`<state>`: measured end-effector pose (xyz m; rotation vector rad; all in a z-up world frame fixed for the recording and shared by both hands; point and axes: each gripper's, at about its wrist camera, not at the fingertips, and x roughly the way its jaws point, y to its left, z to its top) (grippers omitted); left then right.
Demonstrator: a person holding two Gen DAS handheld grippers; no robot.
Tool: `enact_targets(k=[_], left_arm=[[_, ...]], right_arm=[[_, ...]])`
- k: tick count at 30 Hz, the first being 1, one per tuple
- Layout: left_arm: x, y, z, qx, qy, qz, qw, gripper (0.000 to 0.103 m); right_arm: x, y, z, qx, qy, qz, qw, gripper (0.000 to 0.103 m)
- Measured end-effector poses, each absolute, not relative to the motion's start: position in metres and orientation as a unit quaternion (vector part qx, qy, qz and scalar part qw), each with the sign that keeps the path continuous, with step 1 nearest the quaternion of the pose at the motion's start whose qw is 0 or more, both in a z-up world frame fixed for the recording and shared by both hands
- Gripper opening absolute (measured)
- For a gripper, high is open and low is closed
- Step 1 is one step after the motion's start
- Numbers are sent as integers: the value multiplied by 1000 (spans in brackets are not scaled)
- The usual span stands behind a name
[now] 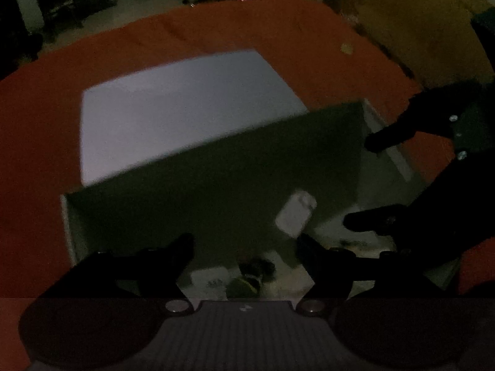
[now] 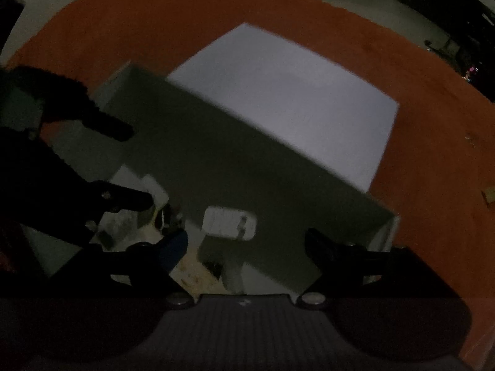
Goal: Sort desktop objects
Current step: 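Withdraw both grippers from the box toward the white box lid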
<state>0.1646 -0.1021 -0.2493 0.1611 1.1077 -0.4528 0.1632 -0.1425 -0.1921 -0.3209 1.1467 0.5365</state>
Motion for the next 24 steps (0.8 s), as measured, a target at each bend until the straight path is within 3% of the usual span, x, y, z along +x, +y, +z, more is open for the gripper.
enact_targets(k=[5, 8, 14, 17, 24], left_arm=[[181, -100, -229, 59, 502, -206, 838, 75], [201, -93, -218, 35, 494, -199, 846, 84], [253, -67, -207, 0, 489, -169, 856, 84], [282, -53, -209, -9, 487, -169, 857, 92], [350, -21, -251, -49, 505, -129, 852, 92]], right_arm=[[189, -162, -160, -91, 531, 236, 809, 88], [208, -177, -145, -54, 543, 217, 809, 90], [261, -202, -117, -3, 569, 179, 803, 93], [288, -208, -119, -6, 574, 168, 802, 94], [353, -219, -153, -14, 594, 138, 792, 95]])
